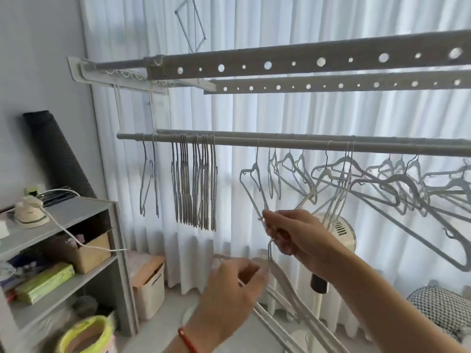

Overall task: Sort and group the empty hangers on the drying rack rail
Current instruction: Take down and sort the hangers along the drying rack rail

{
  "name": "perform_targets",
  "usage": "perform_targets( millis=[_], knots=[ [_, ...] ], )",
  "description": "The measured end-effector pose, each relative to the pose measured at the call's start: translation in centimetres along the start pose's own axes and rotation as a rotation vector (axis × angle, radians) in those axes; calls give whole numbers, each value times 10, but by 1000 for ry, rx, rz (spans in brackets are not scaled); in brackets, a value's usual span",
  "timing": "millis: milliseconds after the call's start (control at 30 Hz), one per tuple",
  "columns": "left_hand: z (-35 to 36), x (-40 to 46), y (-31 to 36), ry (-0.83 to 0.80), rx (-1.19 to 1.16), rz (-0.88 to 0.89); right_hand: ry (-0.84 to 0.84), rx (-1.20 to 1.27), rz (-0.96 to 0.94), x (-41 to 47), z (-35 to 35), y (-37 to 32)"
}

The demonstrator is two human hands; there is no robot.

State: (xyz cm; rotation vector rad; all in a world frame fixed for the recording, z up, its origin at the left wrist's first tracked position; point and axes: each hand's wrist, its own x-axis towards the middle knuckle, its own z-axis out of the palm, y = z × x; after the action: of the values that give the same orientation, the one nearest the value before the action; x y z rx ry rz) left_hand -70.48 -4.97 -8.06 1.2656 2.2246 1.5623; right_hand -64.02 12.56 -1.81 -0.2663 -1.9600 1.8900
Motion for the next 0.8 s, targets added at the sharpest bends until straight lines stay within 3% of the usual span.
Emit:
perform_targets(
  millis=[67, 133, 267, 567, 800],
  knots=[
    [10, 3, 16, -160, -146, -148, 47, -73, -23, 6, 8, -8],
    [6, 13, 27, -194, -259, -277, 116, -130, -55, 15, 14, -15],
    [0, 29, 29, -304, -423, -362, 223, -194, -84, 36, 21, -21],
    [-23, 88, 17, -172, -328, -326, 415, -114, -146, 97, 38, -36],
    [-74, 177, 21, -125, -335, -334, 384, -37, -227, 132, 35, -67]
  ],
)
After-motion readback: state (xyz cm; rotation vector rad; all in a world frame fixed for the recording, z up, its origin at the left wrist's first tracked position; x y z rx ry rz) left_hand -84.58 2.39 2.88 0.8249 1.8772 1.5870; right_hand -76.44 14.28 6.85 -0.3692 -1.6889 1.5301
